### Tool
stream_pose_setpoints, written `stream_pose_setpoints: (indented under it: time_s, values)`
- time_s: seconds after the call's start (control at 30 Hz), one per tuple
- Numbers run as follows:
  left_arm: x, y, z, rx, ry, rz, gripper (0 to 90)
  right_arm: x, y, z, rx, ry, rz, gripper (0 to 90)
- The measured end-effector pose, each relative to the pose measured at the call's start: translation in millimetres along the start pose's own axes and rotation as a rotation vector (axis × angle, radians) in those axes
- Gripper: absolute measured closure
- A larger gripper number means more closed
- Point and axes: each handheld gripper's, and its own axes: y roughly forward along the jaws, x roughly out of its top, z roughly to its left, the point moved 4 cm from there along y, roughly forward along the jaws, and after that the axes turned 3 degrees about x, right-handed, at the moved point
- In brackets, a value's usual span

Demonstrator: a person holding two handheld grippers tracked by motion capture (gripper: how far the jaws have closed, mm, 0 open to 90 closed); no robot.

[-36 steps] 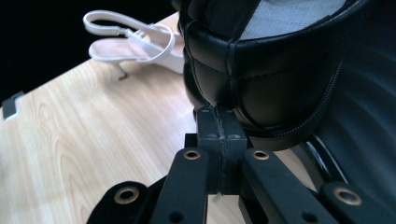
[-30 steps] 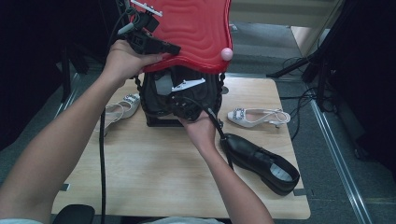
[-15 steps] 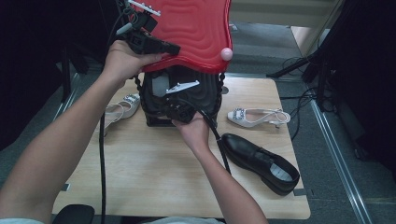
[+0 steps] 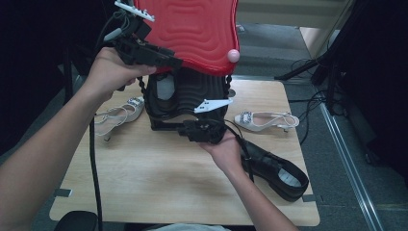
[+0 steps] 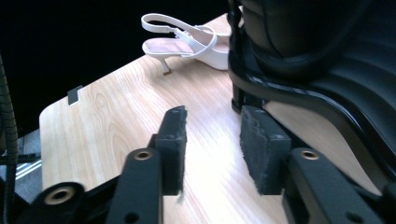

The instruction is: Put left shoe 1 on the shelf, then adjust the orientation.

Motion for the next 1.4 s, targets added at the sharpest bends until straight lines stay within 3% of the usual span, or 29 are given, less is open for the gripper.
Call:
stream_pose_setpoints:
  time_s: [0.2,0.27,0.53,0.77,0.97,1.4]
  values:
    - [-22.5,-2.0,-8.1,-0.024,0.003,-0.005,40.6,-15.3,-21.1,-1.6,0.0,0.023,0.025,54.3]
    - [-29.8,-0.5,-9.2,-0.013,0.016,0.006,40.2,-16.8,-23.0,-1.8,0.002,0.02,0.024,53.5]
    - [-62.5,7.4,-13.1,-0.026,0.006,0.017,38.7,-38.7,-44.1,-3.5,0.004,0.044,0.045,52.3]
    - [-87.2,19.9,-15.0,-0.046,-0.008,0.03,38.8,-62.4,-59.0,-10.2,-0.01,0.083,0.06,53.0]
    - [-103.7,32.0,-16.8,-0.051,-0.001,0.043,38.7,-72.8,-69.3,-13.0,-0.019,0.107,0.065,53.2]
    - [-148.6,58.0,-20.3,-0.071,-0.038,0.076,38.8,-97.4,-90.1,-18.4,-0.042,0.141,0.079,52.6]
